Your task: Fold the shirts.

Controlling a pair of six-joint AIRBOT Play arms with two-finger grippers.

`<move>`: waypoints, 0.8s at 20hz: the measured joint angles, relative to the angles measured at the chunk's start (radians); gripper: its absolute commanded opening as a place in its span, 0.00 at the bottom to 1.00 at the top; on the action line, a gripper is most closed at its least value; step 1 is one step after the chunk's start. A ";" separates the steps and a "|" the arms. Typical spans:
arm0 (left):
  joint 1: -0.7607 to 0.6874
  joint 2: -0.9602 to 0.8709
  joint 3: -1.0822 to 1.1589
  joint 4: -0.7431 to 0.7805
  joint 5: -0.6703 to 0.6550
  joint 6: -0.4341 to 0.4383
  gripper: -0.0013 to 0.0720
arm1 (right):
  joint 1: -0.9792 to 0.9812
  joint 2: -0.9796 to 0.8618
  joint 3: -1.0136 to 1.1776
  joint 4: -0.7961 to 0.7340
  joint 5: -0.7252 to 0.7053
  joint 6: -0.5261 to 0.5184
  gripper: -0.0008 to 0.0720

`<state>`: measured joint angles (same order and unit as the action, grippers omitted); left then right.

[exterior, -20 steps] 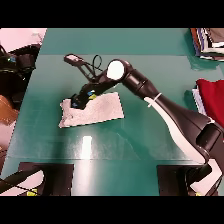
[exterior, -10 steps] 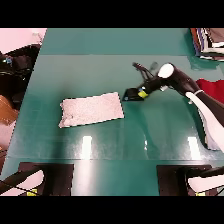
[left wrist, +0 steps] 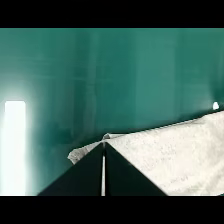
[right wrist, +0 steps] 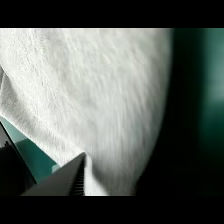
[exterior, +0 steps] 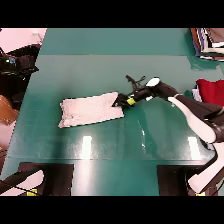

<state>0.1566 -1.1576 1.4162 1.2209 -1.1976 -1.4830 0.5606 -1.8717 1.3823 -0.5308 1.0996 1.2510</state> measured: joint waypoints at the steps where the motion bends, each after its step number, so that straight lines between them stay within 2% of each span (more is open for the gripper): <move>1: 0.000 0.000 0.000 -0.006 0.000 0.001 0.05 | 0.025 -0.021 0.037 0.003 -0.005 -0.005 0.03; 5: -0.005 0.000 0.000 -0.022 -0.002 0.000 0.05 | 0.058 -0.035 0.148 -0.053 -0.004 -0.017 0.03; 8: -0.051 0.000 0.000 -0.026 -0.008 0.000 0.05 | -0.014 0.032 0.162 -0.113 -0.026 -0.011 0.03; 12: -0.164 0.000 0.000 -0.027 0.017 0.000 0.05 | -0.238 0.192 0.098 -0.204 -0.057 0.031 0.03; 16: -0.271 0.000 0.000 -0.028 0.072 0.000 0.05 | -0.556 0.372 0.002 -0.259 -0.098 0.059 0.03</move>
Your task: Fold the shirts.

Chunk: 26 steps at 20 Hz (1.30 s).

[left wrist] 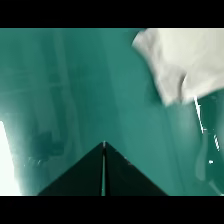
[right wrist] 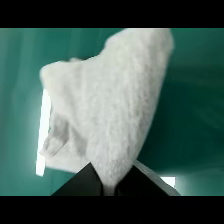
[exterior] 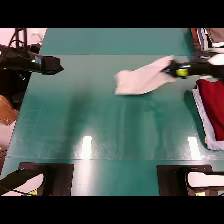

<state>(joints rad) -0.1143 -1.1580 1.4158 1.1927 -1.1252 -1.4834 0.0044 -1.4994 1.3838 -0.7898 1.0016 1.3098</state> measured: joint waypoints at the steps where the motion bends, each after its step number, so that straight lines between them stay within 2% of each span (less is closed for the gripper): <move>1: -0.019 0.000 0.000 0.000 0.015 0.000 0.05 | -0.086 0.036 -0.016 -0.005 -0.010 0.006 0.03; 5: -0.071 0.000 0.000 -0.005 0.060 -0.004 0.05 | -0.361 0.116 -0.045 -0.018 -0.030 0.012 0.03; 8: -0.083 0.000 0.000 -0.009 0.079 -0.008 0.05 | -0.480 0.136 -0.050 -0.018 -0.054 0.012 0.03; 13: -0.090 -0.001 0.000 -0.014 0.093 -0.008 0.05 | -0.546 0.146 0.063 -0.014 -0.055 -0.003 0.03; 19: -0.092 -0.001 0.000 -0.015 0.093 -0.009 0.05 | -0.612 0.187 0.237 -0.057 0.086 0.007 0.03; 22: -0.092 -0.001 0.000 -0.015 0.093 -0.009 0.05 | -0.660 0.261 0.195 -0.102 0.140 0.016 0.03; 26: -0.092 -0.001 0.000 -0.015 0.089 -0.008 0.05 | -0.734 0.398 0.023 -0.207 0.188 0.039 0.03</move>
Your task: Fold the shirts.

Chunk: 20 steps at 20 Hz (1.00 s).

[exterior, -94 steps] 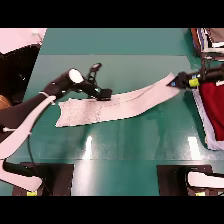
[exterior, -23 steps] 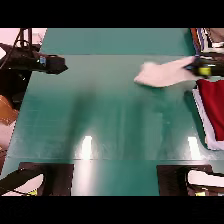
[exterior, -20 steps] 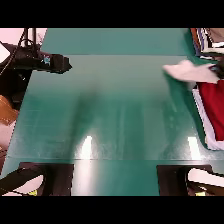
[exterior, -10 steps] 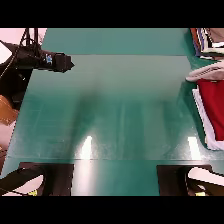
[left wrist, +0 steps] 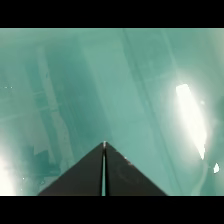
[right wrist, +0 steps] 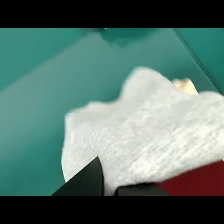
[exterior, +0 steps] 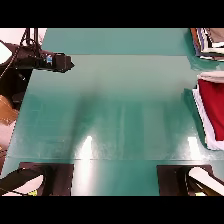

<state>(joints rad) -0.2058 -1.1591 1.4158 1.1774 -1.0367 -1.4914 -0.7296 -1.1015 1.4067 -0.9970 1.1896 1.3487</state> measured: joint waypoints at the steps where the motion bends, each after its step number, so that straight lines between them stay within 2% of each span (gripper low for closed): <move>1: 0.000 0.000 0.000 0.000 0.000 0.000 0.05 | -0.019 0.034 -0.052 -0.027 0.012 0.004 0.03; 4: 0.000 0.000 0.000 0.000 -0.003 0.003 0.05 | -0.079 0.134 -0.222 -0.105 0.041 0.014 0.03; 5: 0.000 0.000 0.000 0.000 -0.003 0.004 0.05 | -0.097 0.159 -0.272 -0.132 0.049 0.017 0.08; 6: 0.000 0.000 0.000 0.000 -0.003 0.005 0.05 | -0.115 0.181 -0.321 -0.161 0.058 0.019 0.32; 7: 0.000 0.000 0.000 0.000 -0.003 0.005 0.05 | -0.130 0.198 -0.361 -0.185 0.061 0.021 0.64; 8: 0.000 0.000 0.000 0.000 -0.003 0.006 0.05 | -0.146 0.209 -0.397 -0.204 0.065 0.021 0.87; 9: 0.000 0.000 0.000 0.000 -0.003 0.007 0.05 | -0.160 0.216 -0.422 -0.217 0.067 0.021 0.90; 12: 0.000 0.000 0.000 0.000 -0.003 0.007 0.05 | -0.184 0.232 -0.446 -0.222 0.071 0.022 0.90; 16: 0.000 0.000 0.000 0.000 -0.003 0.007 0.05 | -0.076 0.249 -0.385 -0.086 0.055 0.023 0.89; 18: 0.000 0.000 0.000 0.000 -0.004 0.007 0.05 | 0.056 0.241 -0.341 -0.016 0.047 0.023 0.81; 20: 0.000 0.000 0.000 -0.001 -0.011 0.007 0.05 | 0.217 0.219 -0.303 0.016 0.039 0.023 0.65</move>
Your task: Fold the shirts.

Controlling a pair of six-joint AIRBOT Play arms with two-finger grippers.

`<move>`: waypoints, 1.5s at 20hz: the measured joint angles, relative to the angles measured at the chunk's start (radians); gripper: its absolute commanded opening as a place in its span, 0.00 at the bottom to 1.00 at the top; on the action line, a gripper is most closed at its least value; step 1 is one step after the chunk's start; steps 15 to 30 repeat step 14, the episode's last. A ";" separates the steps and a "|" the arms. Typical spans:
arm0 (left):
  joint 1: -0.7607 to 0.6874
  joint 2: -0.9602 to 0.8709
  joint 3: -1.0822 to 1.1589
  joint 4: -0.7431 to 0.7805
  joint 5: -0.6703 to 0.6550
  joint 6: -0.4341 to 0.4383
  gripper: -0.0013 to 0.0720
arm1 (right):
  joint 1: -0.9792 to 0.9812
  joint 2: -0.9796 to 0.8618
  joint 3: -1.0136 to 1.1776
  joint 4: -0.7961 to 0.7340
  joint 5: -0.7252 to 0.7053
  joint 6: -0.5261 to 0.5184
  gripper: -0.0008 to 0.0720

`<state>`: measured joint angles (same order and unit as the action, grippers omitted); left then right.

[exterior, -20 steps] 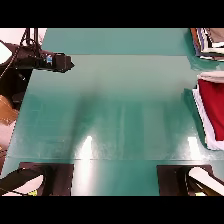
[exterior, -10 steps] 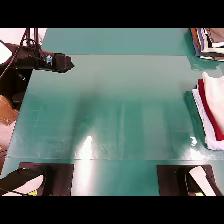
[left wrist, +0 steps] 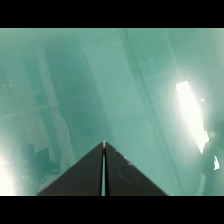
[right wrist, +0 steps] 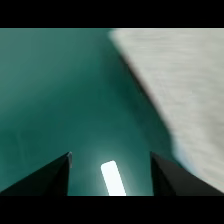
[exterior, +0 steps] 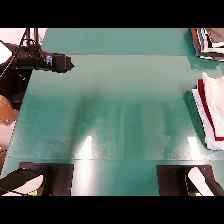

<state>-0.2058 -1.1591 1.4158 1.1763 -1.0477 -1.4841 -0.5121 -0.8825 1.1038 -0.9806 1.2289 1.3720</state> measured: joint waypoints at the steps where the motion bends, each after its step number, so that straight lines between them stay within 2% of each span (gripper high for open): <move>1: 0.000 0.000 0.000 -0.001 0.000 0.000 0.05 | 0.087 -0.014 0.019 0.010 -0.007 0.000 0.49; 2: 0.000 0.000 0.000 -0.003 -0.002 0.000 0.05 | 0.165 -0.028 0.035 0.011 -0.013 0.000 0.29; 3: 0.000 0.000 0.000 -0.004 -0.003 0.000 0.05 | 0.246 -0.044 0.053 0.005 -0.026 -0.001 0.03; 7: 0.000 0.000 0.000 -0.006 -0.006 0.000 0.05 | 0.494 -0.097 0.118 -0.064 -0.048 -0.002 0.03; 11: 0.000 0.000 0.000 -0.006 -0.006 0.000 0.05 | 0.624 -0.128 0.157 -0.119 -0.055 -0.004 0.03; 30: 0.000 0.000 0.000 -0.006 -0.007 -0.001 0.05 | 0.659 -0.137 0.166 -0.134 -0.057 -0.004 0.03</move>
